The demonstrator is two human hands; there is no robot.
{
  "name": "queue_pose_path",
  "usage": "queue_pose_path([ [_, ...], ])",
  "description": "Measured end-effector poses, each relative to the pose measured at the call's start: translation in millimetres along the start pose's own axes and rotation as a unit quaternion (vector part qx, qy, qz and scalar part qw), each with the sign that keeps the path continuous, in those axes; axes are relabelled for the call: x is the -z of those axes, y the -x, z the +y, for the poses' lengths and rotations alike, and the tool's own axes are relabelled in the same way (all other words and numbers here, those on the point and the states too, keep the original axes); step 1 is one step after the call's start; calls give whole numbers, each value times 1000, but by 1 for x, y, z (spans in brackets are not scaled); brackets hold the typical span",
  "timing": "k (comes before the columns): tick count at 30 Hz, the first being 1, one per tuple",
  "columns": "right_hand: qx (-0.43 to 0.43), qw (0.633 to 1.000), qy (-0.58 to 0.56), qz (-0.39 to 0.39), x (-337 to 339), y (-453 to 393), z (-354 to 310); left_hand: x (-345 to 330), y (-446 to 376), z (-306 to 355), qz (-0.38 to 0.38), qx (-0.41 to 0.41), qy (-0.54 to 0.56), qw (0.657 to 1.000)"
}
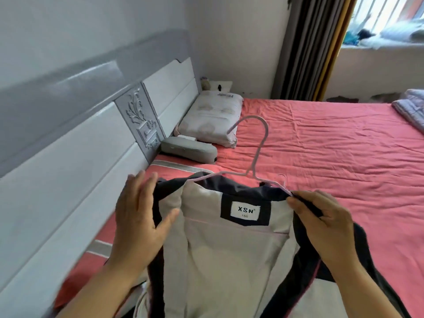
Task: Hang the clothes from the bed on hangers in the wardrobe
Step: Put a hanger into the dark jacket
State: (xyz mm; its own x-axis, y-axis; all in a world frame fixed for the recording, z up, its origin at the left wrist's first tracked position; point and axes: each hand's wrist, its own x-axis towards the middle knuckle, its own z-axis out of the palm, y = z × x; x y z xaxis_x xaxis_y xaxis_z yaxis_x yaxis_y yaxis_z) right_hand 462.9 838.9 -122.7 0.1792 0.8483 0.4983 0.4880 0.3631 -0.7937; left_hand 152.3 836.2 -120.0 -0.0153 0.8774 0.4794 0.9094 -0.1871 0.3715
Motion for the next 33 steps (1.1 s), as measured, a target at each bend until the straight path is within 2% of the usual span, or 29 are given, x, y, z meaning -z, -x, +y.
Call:
queue_pose_path([
  [3, 44, 999, -24, -15, -12, 0, -66, 70, 0, -19, 1, -10, -51, 999],
  [7, 104, 993, -44, -39, -33, 14, -147, 164, 28, -43, 11, -41, -5, 999],
  [9, 127, 990, -46, -47, -46, 27, -185, 208, 52, -56, 49, -62, -17, 997],
  [12, 149, 985, -70, -61, -67, 50, -240, 260, 94, -69, 147, -59, -47, 986],
  [15, 180, 974, -108, -85, -92, 79, -300, 308, 137, -76, 235, -34, -106, 966],
  [18, 194, 961, -160, -112, -111, 108, -350, 354, 173, -83, 290, -42, -159, 943],
  [21, 186, 946, -216, -151, -132, 132, -389, 411, 208, -88, 297, -19, -161, 941],
  [24, 193, 921, -268, -204, -151, 152, -423, 469, 234, -86, 250, 35, -212, 944],
  [27, 206, 893, -309, -254, -172, 178, -461, 510, 264, -91, 231, 85, -278, 928],
  [29, 233, 872, -330, -278, -185, 195, -483, 526, 288, -94, 253, 100, -309, 911],
  [33, 302, 822, -364, -317, -209, 222, -521, 553, 339, -83, 311, 139, -416, 843],
])
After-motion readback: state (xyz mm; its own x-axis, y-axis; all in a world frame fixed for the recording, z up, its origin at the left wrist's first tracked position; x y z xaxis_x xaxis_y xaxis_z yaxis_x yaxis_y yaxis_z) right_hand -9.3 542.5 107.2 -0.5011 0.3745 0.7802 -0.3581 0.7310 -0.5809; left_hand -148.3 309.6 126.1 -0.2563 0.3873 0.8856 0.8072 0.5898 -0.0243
